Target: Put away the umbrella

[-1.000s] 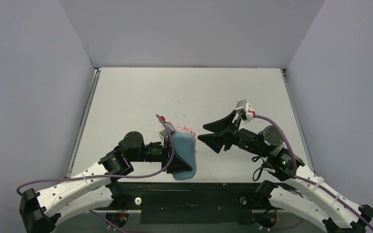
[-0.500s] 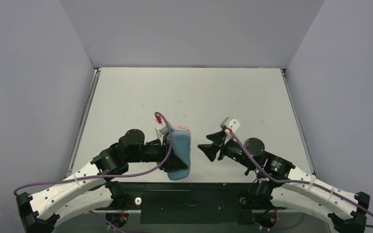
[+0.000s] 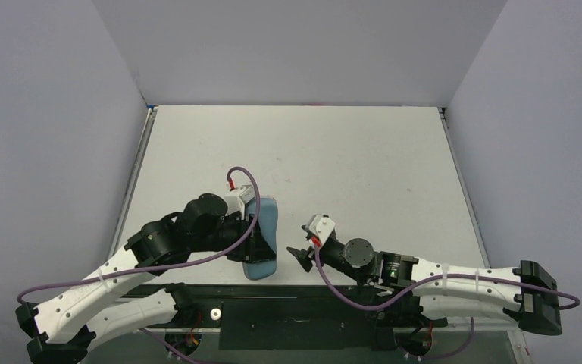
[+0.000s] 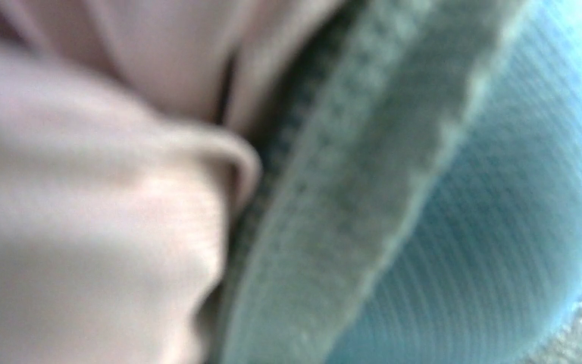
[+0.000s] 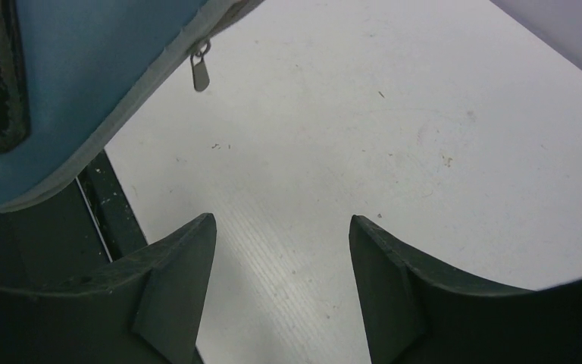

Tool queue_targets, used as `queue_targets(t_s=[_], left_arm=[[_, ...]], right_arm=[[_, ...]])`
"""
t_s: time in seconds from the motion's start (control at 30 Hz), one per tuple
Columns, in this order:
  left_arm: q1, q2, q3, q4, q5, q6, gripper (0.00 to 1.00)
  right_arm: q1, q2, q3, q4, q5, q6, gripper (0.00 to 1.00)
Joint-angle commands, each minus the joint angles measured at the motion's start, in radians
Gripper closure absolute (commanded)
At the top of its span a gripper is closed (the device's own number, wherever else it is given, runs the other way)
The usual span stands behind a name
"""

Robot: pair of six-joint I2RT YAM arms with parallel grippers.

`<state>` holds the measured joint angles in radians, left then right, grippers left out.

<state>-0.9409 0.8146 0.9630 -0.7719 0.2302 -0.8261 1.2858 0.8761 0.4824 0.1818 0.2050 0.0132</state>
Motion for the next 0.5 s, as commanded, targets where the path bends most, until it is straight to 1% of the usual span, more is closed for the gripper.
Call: queue_targets(t_s=[0.0,0.2,0.47], left_arm=[[0.001,-0.001,0.078,-0.061,-0.015,-0.024,0.97],[0.001,-0.005,0.077,-0.059,0.011,-0.019,0.97],[0.001,-0.017,0.062,-0.045,0.032,-0.020,0.97]], right_arm=[[0.009,0.069,0.002,0.271,0.033,-0.072,0.39],[0.009,0.142,0.020,0.371,-0.063,-0.121,0.38],[0.009,0.176,0.034,0.411,-0.145,-0.147,0.38]])
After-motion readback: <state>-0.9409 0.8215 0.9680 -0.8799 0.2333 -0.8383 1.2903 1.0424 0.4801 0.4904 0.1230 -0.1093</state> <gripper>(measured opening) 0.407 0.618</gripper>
